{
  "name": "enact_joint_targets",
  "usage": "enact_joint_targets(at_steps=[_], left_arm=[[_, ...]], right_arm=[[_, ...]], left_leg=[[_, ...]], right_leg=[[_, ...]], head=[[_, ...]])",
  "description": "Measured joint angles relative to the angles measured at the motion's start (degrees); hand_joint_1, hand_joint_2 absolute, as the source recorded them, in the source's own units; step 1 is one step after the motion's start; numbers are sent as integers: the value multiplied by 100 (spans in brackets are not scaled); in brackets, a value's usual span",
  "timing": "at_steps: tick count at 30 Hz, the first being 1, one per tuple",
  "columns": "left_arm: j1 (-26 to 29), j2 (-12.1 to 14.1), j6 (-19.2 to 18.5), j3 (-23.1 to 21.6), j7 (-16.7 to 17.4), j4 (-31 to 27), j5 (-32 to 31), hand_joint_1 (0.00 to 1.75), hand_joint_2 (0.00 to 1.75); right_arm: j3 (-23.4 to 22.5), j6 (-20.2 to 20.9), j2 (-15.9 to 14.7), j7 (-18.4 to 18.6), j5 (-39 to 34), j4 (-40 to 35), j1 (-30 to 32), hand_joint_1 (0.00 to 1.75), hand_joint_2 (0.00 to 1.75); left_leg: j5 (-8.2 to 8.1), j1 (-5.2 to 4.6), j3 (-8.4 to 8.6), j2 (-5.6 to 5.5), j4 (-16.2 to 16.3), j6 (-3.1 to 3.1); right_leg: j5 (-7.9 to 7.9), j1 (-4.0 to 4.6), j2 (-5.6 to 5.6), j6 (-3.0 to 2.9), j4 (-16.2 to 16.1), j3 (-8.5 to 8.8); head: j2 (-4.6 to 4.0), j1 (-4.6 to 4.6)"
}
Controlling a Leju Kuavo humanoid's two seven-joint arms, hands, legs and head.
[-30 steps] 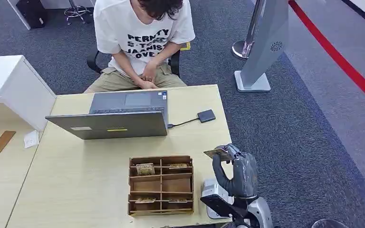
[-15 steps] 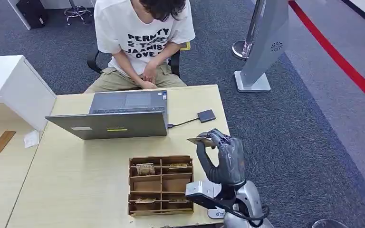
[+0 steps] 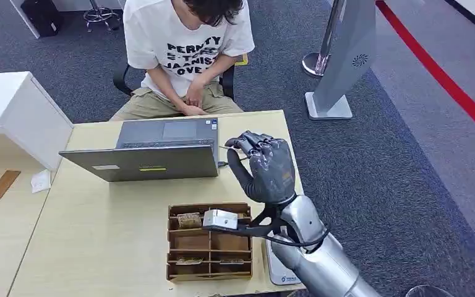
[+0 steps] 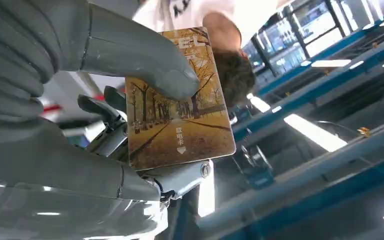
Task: Pass the card to the sensor for recognition and then transmit it.
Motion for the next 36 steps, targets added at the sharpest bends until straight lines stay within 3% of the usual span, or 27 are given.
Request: enact_joint_targets(at_steps=[14, 23, 36], left_arm=[[-273, -4, -175, -453, 155, 0, -208, 0, 0], [-317, -31, -205, -597, 170, 0, -245, 0, 0], [-353, -39, -256, -700, 186, 0, -273, 0, 0]], right_arm=[[26, 300, 184, 533, 865, 1325, -1390, 175, 175], [90, 431, 324, 737, 1278, 2083, -1894, 175, 175], [118, 420, 450, 806, 1549, 2588, -2186, 175, 175]], left_leg=[[2, 1, -4, -2, 2, 0], [2, 0, -3, -1, 2, 1], [2, 0, -4, -1, 2, 1]], right_leg=[[4, -1, 0, -5, 1, -5], [4, -1, 1, -5, 1, -5], [4, -1, 0, -5, 1, -5]], head=[[0, 0], [0, 0], [0, 0]])
